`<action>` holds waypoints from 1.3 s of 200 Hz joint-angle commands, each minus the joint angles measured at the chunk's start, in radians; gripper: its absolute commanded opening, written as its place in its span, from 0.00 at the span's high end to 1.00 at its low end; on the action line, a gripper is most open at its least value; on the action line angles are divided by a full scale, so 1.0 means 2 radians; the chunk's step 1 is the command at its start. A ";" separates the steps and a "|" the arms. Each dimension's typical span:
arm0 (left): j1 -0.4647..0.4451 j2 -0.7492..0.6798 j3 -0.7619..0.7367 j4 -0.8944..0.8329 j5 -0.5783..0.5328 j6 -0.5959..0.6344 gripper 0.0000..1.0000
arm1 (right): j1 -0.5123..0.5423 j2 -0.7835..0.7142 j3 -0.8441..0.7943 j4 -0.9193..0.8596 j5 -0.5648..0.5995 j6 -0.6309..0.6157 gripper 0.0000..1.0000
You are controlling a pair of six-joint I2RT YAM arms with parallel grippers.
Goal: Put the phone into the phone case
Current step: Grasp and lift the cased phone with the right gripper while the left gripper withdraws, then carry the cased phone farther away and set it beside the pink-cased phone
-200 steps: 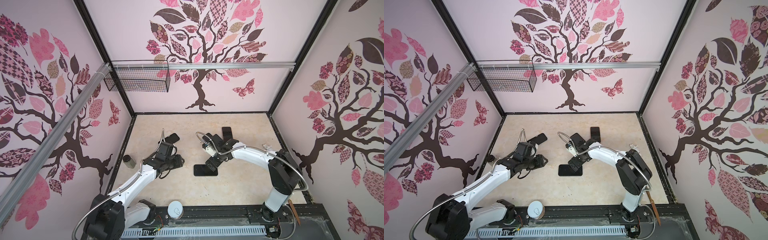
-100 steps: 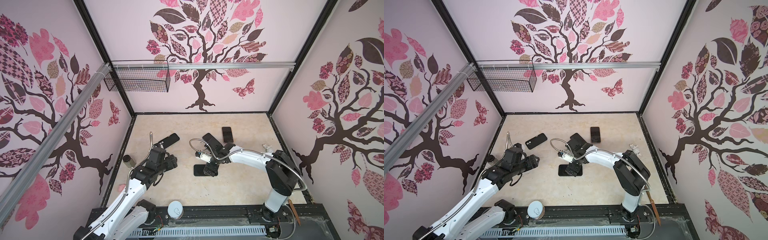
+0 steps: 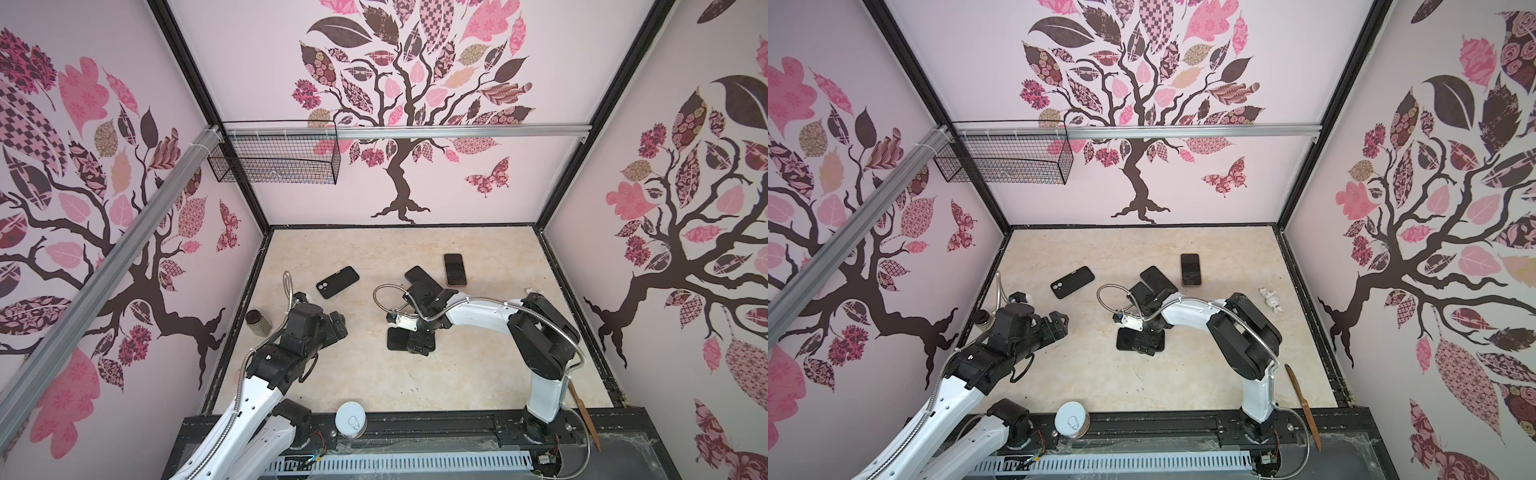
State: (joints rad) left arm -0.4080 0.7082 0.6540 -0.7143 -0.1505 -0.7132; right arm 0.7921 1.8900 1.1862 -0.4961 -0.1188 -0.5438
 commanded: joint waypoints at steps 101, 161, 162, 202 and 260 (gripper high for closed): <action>0.002 -0.014 -0.018 -0.005 -0.011 0.004 0.07 | 0.011 0.022 -0.008 0.018 0.045 0.075 0.15; 0.002 -0.008 -0.016 0.004 -0.001 0.009 0.07 | -0.011 0.022 -0.004 0.044 0.038 0.222 0.34; 0.002 -0.009 -0.016 0.004 -0.001 0.009 0.07 | -0.012 0.021 -0.004 0.044 0.036 0.225 0.34; 0.002 -0.006 -0.024 0.016 0.004 0.012 0.07 | -0.076 -0.058 -0.057 0.114 -0.032 0.299 0.53; 0.002 0.016 -0.016 0.025 0.015 0.015 0.07 | -0.178 -0.116 -0.050 0.120 0.001 0.349 0.68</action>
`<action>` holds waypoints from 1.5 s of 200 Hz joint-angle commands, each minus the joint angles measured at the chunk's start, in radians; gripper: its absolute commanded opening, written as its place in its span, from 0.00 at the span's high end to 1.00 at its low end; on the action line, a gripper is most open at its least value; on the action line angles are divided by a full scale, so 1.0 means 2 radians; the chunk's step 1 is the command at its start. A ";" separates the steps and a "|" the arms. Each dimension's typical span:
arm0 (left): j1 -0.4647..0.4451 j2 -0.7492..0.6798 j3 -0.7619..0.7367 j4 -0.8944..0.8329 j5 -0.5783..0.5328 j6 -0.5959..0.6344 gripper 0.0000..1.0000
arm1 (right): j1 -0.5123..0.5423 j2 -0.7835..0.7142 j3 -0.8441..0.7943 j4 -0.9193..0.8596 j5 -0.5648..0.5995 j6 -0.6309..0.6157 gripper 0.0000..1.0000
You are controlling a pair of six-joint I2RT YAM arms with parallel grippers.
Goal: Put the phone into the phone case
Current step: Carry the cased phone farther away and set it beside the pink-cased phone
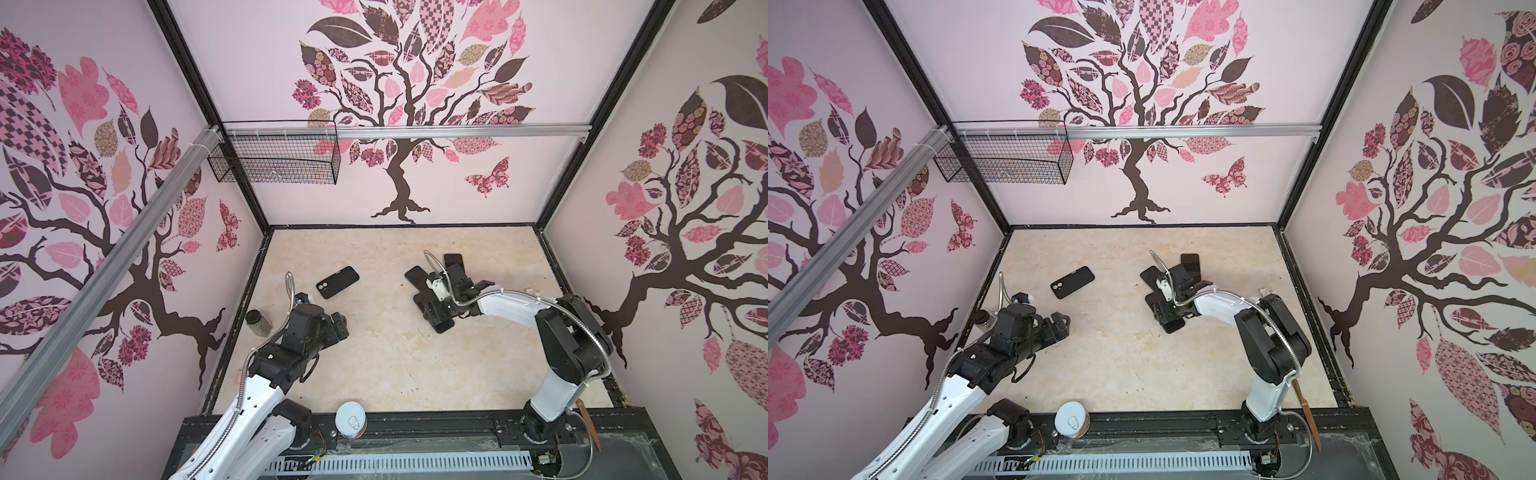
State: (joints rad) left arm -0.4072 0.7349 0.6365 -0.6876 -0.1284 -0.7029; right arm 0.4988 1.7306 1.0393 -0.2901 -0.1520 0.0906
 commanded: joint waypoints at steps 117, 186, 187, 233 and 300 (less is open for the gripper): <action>0.002 -0.026 0.023 -0.017 -0.001 0.031 0.07 | -0.190 0.105 0.181 -0.009 0.094 0.039 0.68; 0.002 -0.022 0.031 -0.024 0.000 0.035 0.07 | -0.204 0.190 0.262 -0.047 0.123 0.029 0.64; 0.002 -0.022 0.031 -0.024 -0.001 0.035 0.07 | -0.204 0.190 0.262 -0.047 0.124 0.029 0.64; 0.002 -0.013 0.036 -0.023 -0.001 0.034 0.08 | -0.204 0.215 0.277 -0.058 0.133 0.028 0.61; 0.002 0.009 0.049 -0.023 -0.009 0.043 0.08 | -0.205 0.230 0.283 -0.065 0.126 0.034 0.43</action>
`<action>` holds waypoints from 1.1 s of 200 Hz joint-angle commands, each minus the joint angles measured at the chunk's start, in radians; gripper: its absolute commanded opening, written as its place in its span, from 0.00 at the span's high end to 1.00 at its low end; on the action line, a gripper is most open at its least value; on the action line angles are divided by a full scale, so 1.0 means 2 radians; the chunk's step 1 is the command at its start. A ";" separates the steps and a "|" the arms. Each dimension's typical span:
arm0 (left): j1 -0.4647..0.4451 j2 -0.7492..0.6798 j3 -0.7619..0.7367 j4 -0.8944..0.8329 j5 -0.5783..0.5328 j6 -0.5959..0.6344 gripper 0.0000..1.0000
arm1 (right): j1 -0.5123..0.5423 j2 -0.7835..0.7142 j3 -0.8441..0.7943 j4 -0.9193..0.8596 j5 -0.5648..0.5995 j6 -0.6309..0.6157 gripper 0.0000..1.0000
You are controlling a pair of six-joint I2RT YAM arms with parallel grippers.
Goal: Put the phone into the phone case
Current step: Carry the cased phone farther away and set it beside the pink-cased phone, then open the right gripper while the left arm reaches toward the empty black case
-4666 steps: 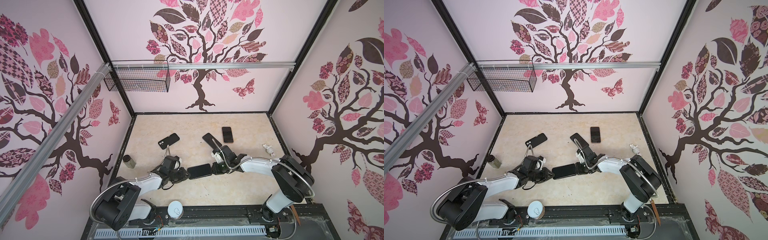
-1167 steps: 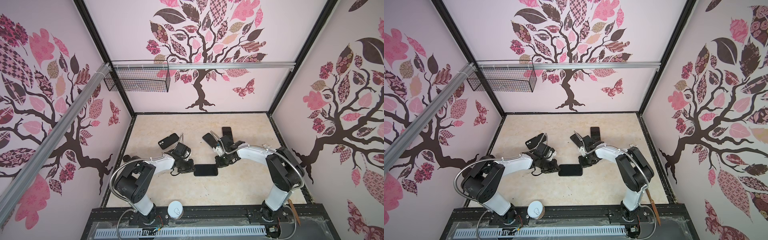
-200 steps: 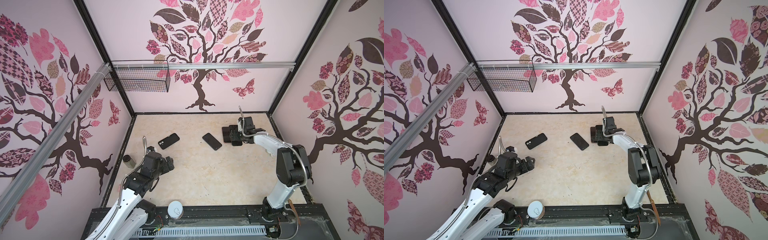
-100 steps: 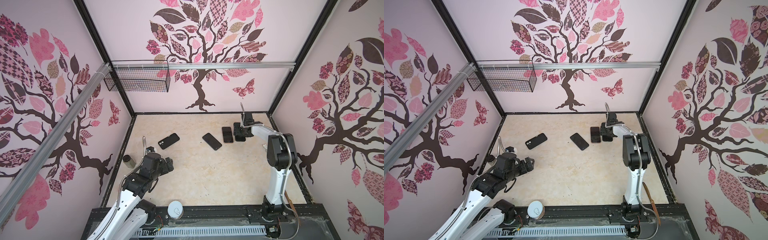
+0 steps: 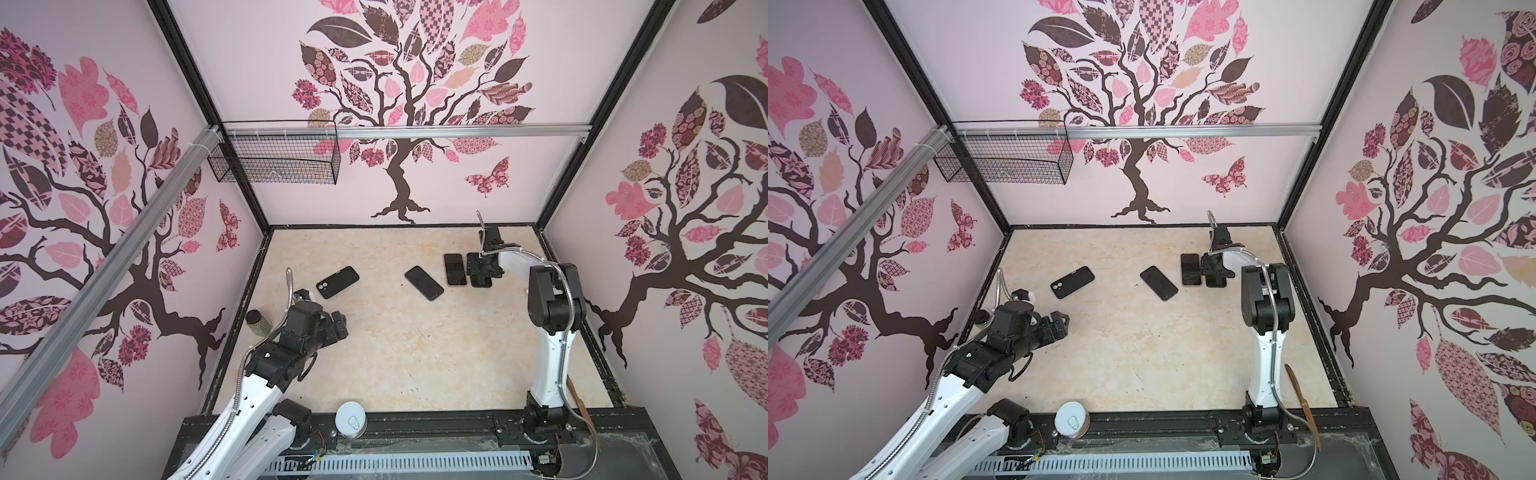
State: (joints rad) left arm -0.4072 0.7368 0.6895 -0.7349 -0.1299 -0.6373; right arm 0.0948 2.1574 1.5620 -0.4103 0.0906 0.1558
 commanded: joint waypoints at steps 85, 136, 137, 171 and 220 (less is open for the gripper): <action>0.003 0.051 0.026 0.008 -0.018 0.000 0.07 | -0.003 -0.024 -0.006 0.002 0.003 -0.009 0.01; 0.008 0.128 0.058 0.032 -0.063 -0.011 0.07 | -0.003 -0.131 -0.099 0.037 -0.026 0.005 0.00; 0.008 0.130 0.059 0.032 -0.064 -0.011 0.08 | -0.003 -0.135 -0.103 0.038 -0.028 0.005 0.00; 0.034 0.211 0.099 0.041 -0.081 -0.011 0.10 | 0.010 -0.256 -0.215 0.073 -0.061 0.023 0.00; 0.111 0.320 0.138 0.077 -0.058 0.011 0.14 | 0.075 -0.375 -0.308 0.076 -0.089 0.036 0.00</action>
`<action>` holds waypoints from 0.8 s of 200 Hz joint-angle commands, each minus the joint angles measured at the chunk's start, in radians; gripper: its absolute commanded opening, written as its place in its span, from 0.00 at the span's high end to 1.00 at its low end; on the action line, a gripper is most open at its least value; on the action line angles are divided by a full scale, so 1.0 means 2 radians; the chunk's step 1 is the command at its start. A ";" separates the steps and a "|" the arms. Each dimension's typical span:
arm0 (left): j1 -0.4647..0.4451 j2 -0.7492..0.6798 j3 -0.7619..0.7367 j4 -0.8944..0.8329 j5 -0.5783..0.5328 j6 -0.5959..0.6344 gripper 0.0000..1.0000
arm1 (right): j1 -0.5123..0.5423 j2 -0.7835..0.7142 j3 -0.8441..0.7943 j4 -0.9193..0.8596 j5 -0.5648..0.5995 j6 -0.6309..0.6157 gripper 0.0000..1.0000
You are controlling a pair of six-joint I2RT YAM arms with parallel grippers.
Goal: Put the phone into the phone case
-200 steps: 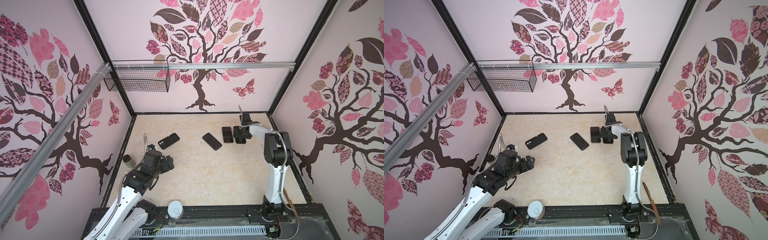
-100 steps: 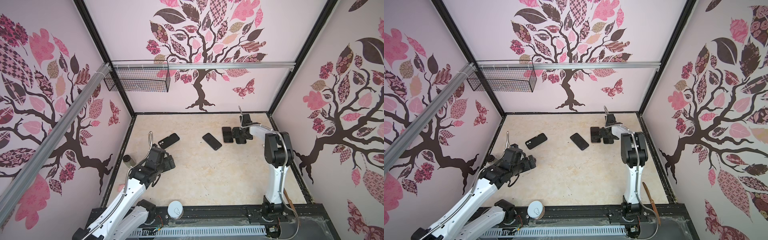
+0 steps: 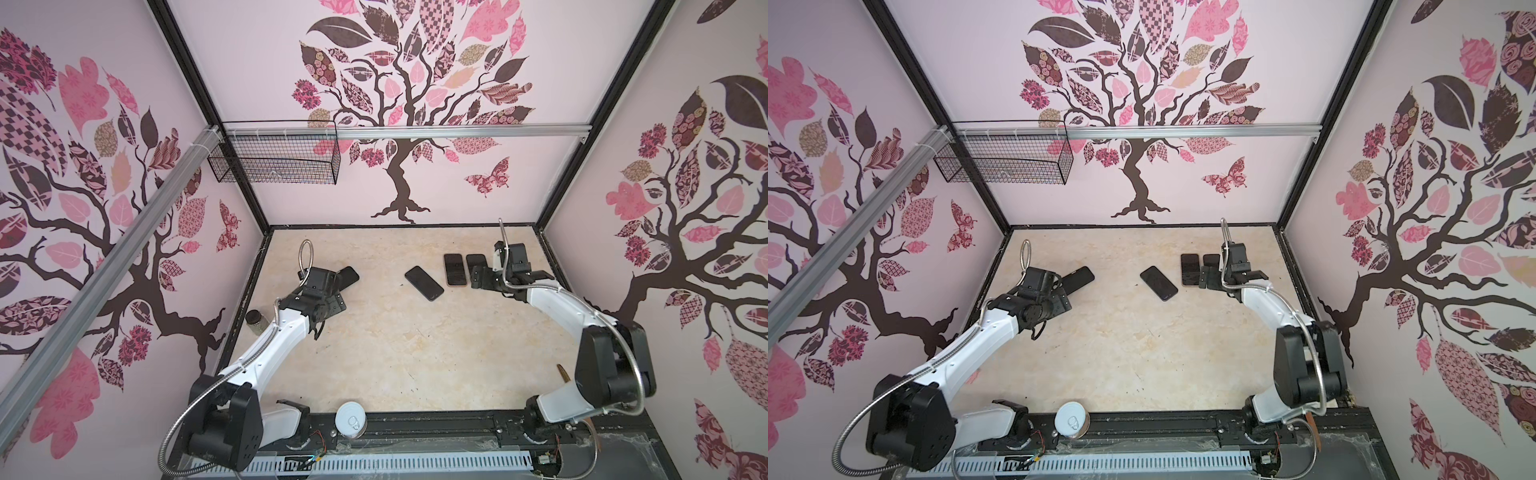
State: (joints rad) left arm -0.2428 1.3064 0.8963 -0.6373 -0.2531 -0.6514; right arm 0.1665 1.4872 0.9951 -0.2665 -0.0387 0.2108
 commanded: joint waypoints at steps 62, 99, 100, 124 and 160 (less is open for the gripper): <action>0.068 0.174 0.109 0.047 0.020 0.054 0.31 | 0.117 -0.135 -0.085 0.011 -0.050 0.025 0.00; 0.068 0.226 0.134 0.063 0.004 0.055 0.35 | 0.151 -0.174 -0.107 0.005 -0.072 0.033 0.00; 0.068 0.228 0.134 0.063 0.003 0.055 0.35 | 0.152 -0.174 -0.108 0.006 -0.073 0.033 0.00; 0.068 0.255 0.157 0.062 -0.011 0.056 0.40 | 0.154 -0.189 -0.124 0.009 -0.082 0.032 0.00; 0.069 0.294 0.191 0.056 -0.024 0.057 0.53 | 0.154 -0.198 -0.139 0.010 -0.083 0.026 0.00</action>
State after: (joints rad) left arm -0.1074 1.8587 1.2037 -0.5346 -0.2607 -0.5434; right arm 0.4702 1.1240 0.7235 -0.2443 -0.1890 0.2695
